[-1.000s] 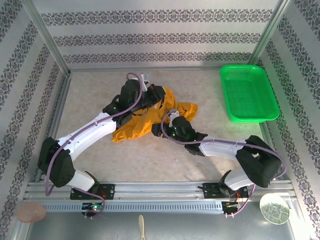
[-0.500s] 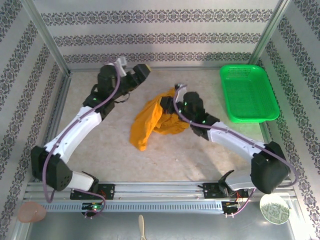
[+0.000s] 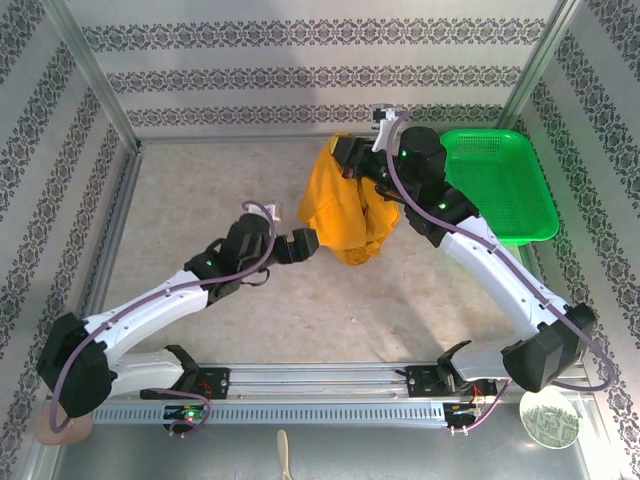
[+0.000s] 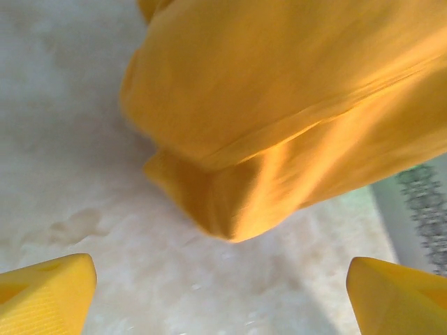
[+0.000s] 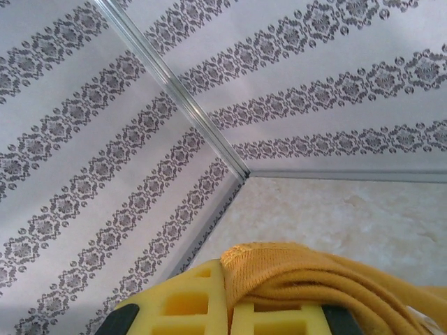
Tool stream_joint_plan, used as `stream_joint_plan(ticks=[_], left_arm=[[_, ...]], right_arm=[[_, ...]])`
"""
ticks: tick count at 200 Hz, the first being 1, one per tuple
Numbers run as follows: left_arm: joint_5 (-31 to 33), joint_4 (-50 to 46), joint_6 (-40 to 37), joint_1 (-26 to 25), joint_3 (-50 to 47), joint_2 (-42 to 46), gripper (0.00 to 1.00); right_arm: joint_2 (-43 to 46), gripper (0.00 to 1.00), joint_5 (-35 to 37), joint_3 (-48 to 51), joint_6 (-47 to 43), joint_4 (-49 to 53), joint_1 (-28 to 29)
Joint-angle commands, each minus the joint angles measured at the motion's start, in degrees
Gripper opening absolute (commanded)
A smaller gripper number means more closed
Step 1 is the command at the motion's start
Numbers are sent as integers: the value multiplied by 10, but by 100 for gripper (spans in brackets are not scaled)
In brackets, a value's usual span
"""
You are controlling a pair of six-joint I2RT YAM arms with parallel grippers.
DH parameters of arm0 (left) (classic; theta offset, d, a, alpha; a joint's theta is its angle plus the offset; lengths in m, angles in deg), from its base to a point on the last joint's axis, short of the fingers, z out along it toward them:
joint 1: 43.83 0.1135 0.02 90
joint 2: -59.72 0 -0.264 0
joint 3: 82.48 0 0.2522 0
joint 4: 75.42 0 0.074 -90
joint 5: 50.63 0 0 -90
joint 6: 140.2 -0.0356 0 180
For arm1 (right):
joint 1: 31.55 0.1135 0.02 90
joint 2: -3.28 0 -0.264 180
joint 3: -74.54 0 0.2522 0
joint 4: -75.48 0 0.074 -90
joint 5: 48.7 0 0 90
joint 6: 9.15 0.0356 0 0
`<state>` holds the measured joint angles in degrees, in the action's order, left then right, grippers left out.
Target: Fold the inside-out t-shirt
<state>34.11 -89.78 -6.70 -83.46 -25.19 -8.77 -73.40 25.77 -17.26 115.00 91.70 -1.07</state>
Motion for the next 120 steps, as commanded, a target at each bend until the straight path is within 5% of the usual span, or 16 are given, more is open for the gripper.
stream_joint_plan(ticks=[1, 74, 93, 120], left_arm=[[52, 98, 1, -17, -38, -14, 93], [65, 152, -27, -25, -3, -95, 85], [70, 168, -38, -24, 16, -124, 63], [33, 152, -64, 2, 85, -153, 1]], right_arm=[[7, 0, -10, -14, -15, 12, -4], [12, 0, -10, -23, -16, 25, -6], [12, 0, -9, -32, -19, 30, -8], [1, 0, -13, -65, -20, 46, -21]])
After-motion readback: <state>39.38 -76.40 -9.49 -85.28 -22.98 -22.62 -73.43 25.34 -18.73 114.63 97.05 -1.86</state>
